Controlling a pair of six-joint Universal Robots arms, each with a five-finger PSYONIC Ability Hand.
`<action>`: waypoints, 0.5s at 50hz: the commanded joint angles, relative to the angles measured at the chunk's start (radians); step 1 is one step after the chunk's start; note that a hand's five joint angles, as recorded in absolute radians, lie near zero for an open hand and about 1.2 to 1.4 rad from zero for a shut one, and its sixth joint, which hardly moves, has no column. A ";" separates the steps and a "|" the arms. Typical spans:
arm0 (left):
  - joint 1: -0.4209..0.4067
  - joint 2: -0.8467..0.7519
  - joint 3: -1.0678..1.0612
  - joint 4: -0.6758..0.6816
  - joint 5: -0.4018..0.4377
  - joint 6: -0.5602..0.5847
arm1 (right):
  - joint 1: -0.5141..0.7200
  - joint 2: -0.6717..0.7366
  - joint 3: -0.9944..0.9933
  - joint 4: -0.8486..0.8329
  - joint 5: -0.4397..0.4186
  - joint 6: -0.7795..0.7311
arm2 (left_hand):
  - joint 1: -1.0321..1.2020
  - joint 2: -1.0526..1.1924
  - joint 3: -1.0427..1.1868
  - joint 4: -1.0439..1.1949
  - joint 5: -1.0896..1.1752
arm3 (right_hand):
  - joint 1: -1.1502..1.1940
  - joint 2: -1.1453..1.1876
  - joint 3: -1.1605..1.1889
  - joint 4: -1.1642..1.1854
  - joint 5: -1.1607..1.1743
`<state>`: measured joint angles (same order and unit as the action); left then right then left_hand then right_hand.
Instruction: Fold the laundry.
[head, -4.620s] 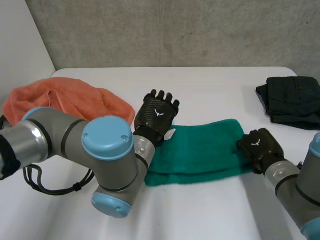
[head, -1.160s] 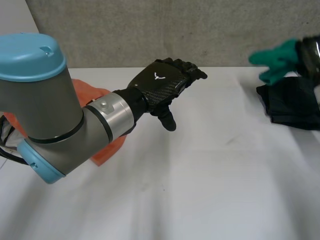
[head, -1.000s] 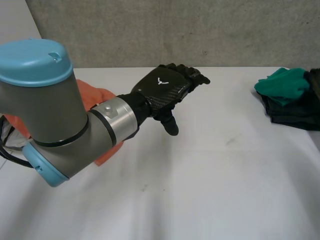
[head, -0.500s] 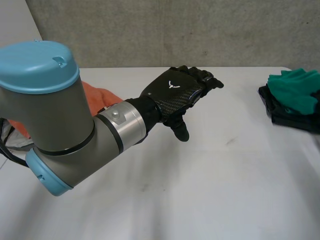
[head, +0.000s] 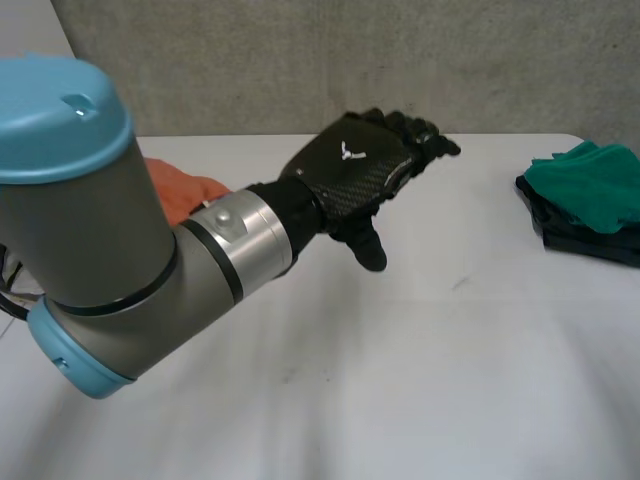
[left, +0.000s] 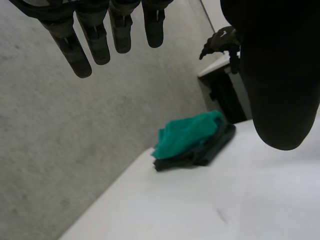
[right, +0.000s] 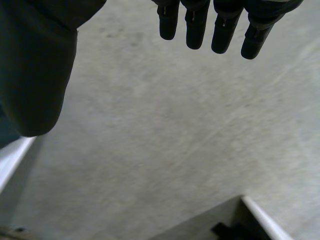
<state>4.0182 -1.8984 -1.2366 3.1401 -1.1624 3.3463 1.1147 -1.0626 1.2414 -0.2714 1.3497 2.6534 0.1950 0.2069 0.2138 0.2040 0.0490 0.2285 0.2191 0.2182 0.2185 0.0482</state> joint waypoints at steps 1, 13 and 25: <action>0.027 0.073 0.000 0.066 -0.115 -0.004 | 0.172 -0.162 0.042 -0.174 0.010 0.016 | 0.027 0.015 0.009 0.018 -0.001 | -0.054 -0.045 -0.044 -0.044 -0.048; 0.462 -0.046 -0.023 0.110 -0.299 0.185 | 0.490 -0.358 0.529 -0.430 -0.248 -0.006 | -0.002 -0.014 -0.021 -0.011 -0.031 | -0.054 -0.045 -0.044 -0.044 -0.048; 0.636 -0.398 0.037 0.113 -0.141 0.578 | 0.536 -0.303 0.678 -0.327 -0.242 -0.041 | 0.083 0.071 0.064 0.074 0.054 | -0.054 -0.045 -0.044 -0.044 -0.048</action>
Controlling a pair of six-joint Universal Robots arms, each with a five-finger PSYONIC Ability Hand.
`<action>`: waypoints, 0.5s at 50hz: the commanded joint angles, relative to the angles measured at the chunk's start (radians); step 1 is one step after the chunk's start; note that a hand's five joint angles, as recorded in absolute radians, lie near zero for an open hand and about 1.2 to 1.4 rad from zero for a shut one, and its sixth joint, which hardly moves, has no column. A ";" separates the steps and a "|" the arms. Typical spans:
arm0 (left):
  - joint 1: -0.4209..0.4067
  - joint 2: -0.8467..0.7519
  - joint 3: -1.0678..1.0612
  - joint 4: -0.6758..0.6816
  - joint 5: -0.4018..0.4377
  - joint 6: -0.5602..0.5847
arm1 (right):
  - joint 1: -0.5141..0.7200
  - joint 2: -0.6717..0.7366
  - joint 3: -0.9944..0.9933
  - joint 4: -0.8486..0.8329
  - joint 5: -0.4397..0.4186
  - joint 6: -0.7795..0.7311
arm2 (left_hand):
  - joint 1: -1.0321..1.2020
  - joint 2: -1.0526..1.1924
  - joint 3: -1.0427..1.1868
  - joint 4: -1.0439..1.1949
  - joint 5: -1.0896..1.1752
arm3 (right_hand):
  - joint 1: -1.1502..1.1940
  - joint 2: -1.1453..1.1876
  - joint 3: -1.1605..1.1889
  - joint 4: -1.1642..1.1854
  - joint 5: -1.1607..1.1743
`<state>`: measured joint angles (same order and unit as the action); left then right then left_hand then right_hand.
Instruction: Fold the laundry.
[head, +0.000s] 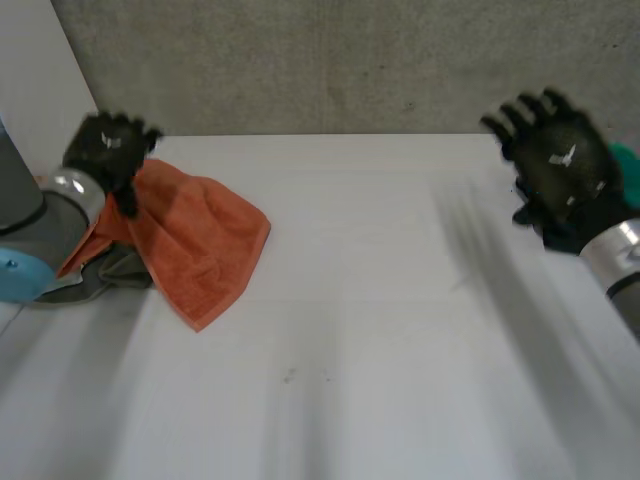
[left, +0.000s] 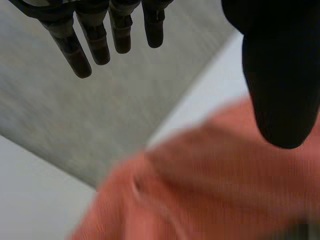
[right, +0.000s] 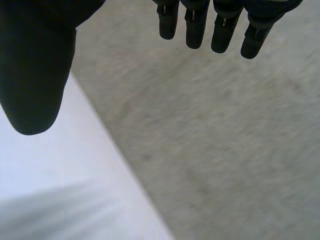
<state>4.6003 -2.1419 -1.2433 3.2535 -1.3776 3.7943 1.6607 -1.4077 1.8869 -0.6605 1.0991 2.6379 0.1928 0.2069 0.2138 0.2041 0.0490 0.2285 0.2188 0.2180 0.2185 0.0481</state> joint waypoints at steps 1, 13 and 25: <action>0.054 -0.177 0.054 0.000 0.078 0.122 | -0.013 0.047 0.032 0.068 0.008 -0.030 | 0.164 0.150 0.143 0.152 0.133 | -0.054 -0.044 -0.044 -0.044 -0.048; -0.084 -0.011 0.027 0.146 0.061 -0.119 | -0.050 0.058 0.043 0.099 0.011 -0.041 | 1.203 1.189 1.182 1.192 1.173 | -0.054 -0.044 -0.044 -0.044 -0.048; -0.443 0.128 0.030 0.213 0.052 -0.433 | -0.049 0.012 0.035 0.159 0.093 -0.038 | 1.203 1.189 1.182 1.192 1.173 | -0.054 -0.044 -0.044 -0.044 -0.048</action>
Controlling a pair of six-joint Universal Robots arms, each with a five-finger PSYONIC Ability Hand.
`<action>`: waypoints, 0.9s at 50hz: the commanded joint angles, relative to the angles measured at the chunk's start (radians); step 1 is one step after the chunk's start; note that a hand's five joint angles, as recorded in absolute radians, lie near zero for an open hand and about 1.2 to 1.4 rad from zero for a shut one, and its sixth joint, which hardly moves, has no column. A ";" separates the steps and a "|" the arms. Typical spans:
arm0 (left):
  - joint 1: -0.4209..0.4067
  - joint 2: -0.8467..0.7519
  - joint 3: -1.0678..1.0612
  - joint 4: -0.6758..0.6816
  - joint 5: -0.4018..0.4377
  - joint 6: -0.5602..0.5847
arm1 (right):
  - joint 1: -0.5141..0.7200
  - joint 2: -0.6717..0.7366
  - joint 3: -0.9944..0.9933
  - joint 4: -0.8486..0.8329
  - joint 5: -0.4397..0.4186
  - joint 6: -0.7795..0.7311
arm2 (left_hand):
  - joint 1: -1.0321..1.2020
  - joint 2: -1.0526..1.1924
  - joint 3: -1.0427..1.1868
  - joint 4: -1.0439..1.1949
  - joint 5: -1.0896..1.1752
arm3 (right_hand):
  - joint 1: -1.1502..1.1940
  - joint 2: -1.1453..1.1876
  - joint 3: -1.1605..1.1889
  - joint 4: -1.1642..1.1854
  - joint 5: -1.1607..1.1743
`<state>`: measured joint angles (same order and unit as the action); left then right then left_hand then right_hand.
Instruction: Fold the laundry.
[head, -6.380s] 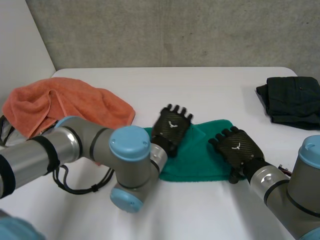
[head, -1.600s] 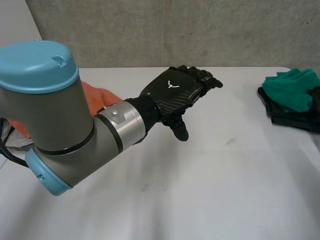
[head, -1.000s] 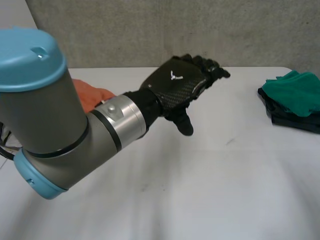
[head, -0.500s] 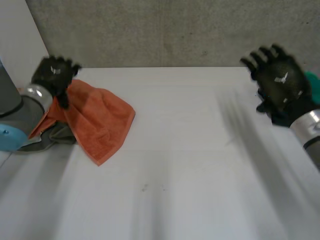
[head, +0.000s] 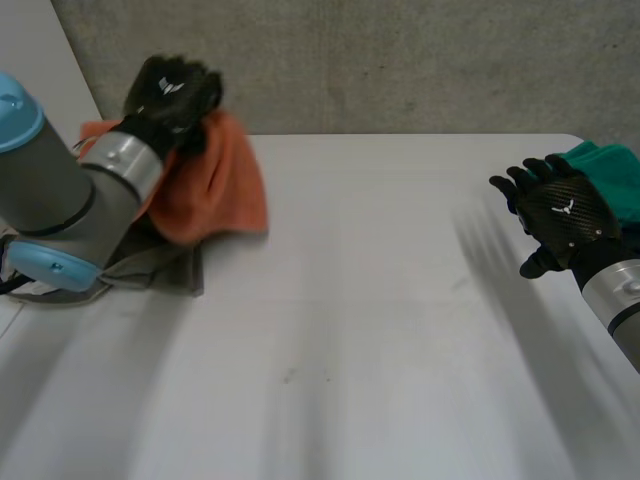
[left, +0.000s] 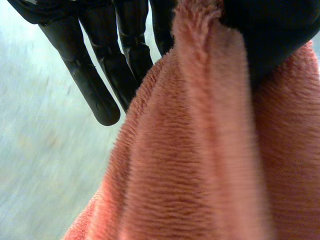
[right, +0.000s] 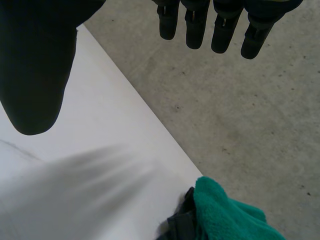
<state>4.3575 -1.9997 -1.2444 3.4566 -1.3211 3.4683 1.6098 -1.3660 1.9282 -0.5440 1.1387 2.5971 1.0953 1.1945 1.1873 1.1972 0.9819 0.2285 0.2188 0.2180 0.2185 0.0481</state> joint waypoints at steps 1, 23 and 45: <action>-0.228 -0.040 0.042 0.010 -0.006 -0.107 | 0.002 -0.039 -0.006 0.051 0.064 0.003 | 0.301 0.202 0.209 0.199 0.240 | -0.054 -0.044 -0.044 -0.044 -0.048; -0.404 -0.118 -0.015 -0.005 -0.087 0.022 | 0.013 -0.047 -0.017 0.208 0.153 0.015 | -0.876 -0.975 -0.968 -0.978 -0.937 | -0.054 -0.044 -0.044 -0.044 -0.048; 0.129 0.049 -0.388 -0.080 0.022 0.279 | 0.423 -0.079 -0.023 0.567 0.226 0.159 | -0.729 -0.828 -0.821 -0.831 -0.790 | 0.118 0.127 0.128 0.128 0.124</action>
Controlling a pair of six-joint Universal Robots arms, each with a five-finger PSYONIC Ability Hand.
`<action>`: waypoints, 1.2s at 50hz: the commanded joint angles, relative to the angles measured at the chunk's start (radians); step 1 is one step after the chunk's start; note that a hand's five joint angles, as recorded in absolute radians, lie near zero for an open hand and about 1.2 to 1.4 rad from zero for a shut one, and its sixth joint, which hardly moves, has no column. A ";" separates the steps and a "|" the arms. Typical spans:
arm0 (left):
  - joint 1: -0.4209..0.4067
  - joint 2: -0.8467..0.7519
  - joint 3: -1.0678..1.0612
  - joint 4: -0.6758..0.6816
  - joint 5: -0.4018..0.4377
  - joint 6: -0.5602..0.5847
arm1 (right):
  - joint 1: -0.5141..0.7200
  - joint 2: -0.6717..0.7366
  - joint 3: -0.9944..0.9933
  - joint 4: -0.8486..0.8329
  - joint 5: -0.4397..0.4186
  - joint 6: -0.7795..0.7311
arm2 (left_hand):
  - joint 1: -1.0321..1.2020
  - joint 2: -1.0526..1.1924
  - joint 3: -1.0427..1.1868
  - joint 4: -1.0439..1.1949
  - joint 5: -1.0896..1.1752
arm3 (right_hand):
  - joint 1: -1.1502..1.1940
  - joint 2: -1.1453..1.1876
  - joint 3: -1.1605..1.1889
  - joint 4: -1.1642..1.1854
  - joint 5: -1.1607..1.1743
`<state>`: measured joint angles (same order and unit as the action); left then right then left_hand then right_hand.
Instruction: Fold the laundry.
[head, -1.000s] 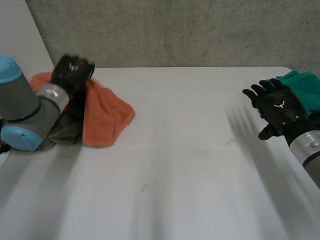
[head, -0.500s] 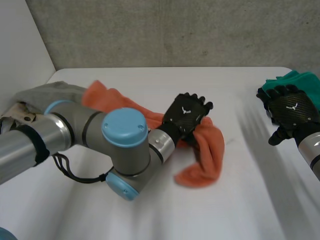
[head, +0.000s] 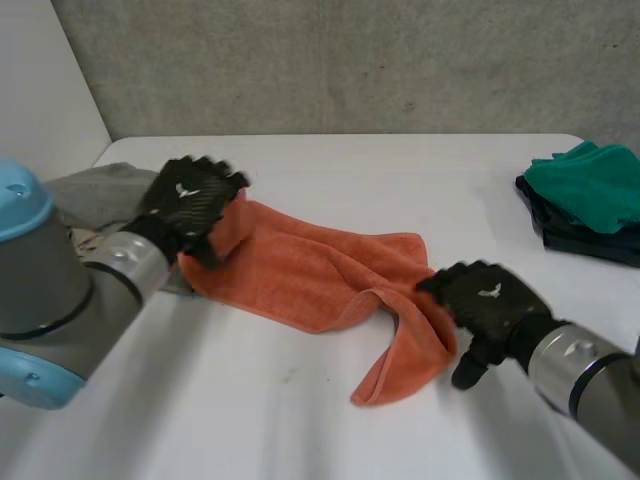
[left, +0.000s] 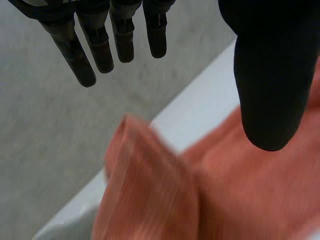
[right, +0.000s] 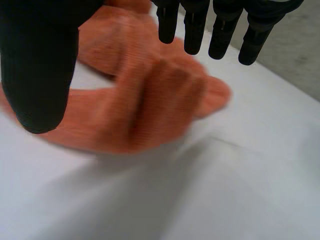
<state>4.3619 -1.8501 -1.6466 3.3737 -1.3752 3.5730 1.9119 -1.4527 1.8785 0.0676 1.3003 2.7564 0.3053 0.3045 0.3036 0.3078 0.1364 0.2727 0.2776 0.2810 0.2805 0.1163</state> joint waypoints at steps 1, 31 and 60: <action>0.157 -0.133 0.030 0.004 0.105 0.222 | 0.133 0.009 0.031 -0.064 0.082 0.000 | 0.049 0.050 0.051 0.047 0.044 | 0.074 0.069 0.065 0.066 0.055; 0.205 -0.423 0.303 0.019 0.260 0.431 | 0.239 0.248 0.067 -0.459 0.220 -0.116 | 0.433 0.434 0.435 0.431 0.428 | 0.126 0.121 0.118 0.119 0.108; 0.154 0.173 0.226 0.027 0.125 -0.060 | -0.039 -0.071 -0.424 0.062 0.094 -0.250 | 1.091 1.092 1.093 1.088 1.085 | 1.124 1.119 1.115 1.116 1.105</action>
<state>4.5088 -1.8007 -1.3963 3.4092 -1.2452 3.6293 1.9390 -1.5000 1.6251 -0.0595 1.4797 2.4983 1.1671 1.1956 1.1890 1.1972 0.9876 1.1274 1.1630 1.1860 1.1972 0.9727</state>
